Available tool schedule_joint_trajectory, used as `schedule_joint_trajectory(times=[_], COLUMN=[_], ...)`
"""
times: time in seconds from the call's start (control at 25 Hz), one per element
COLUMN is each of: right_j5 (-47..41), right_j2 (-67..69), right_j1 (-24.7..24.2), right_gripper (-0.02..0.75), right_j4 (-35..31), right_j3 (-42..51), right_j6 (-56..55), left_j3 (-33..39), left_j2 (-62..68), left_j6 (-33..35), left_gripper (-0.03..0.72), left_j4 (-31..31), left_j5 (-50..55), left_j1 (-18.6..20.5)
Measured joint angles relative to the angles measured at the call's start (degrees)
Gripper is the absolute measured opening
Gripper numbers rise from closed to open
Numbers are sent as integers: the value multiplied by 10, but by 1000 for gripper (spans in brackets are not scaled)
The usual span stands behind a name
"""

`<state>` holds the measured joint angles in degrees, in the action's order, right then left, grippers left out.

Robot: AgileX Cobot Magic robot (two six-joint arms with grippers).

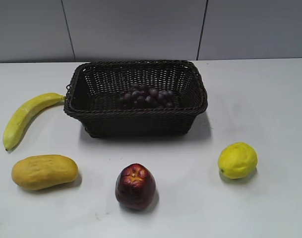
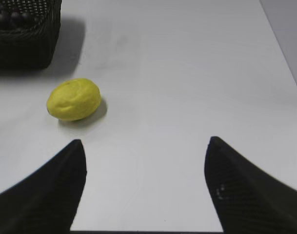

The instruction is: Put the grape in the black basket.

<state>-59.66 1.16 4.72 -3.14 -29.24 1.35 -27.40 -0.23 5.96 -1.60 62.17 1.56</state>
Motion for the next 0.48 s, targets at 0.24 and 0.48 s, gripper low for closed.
schedule_joint_trajectory(times=[0.24,0.48], right_j5=[0,0], right_j2=[-15,-15], right_j1=[-4,-4], right_gripper=[573,573], right_j4=[-3,-3], right_j3=[0,0], right_j6=[0,0], left_j3=[0,0], left_j2=[0,0], left_j6=[0,0], left_gripper=[230,230], left_j4=[0,0], left_j5=[0,0], left_j1=[0,0])
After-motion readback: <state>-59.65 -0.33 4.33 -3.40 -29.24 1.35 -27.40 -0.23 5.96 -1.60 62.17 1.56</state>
